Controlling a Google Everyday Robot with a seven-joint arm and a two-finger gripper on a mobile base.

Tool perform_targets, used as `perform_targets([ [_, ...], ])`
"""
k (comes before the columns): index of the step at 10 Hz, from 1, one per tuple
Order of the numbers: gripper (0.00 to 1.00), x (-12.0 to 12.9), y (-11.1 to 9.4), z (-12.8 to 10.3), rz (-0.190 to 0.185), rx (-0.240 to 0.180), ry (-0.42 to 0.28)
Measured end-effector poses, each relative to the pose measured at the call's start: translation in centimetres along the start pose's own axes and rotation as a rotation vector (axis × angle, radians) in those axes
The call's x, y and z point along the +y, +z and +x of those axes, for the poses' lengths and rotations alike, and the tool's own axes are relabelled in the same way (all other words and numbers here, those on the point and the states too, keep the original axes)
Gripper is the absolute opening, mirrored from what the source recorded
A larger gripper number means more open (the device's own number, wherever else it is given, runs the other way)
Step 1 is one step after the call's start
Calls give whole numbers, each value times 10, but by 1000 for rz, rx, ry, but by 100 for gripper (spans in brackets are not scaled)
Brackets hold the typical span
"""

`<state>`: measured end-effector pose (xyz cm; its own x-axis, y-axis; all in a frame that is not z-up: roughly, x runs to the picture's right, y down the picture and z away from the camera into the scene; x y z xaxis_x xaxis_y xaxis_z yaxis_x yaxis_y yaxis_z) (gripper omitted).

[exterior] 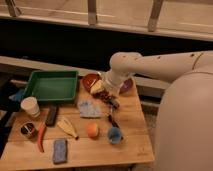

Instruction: Place towel in purple bowl

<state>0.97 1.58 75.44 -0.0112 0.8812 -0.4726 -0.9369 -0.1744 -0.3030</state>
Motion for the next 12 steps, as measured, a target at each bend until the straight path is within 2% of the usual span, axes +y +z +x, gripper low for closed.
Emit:
perform_targets([
  [4, 80, 0, 6, 3, -2, 15, -1],
  [10, 80, 82, 81, 28, -57, 145, -103],
  [12, 80, 84, 103, 35, -30, 185, -131],
])
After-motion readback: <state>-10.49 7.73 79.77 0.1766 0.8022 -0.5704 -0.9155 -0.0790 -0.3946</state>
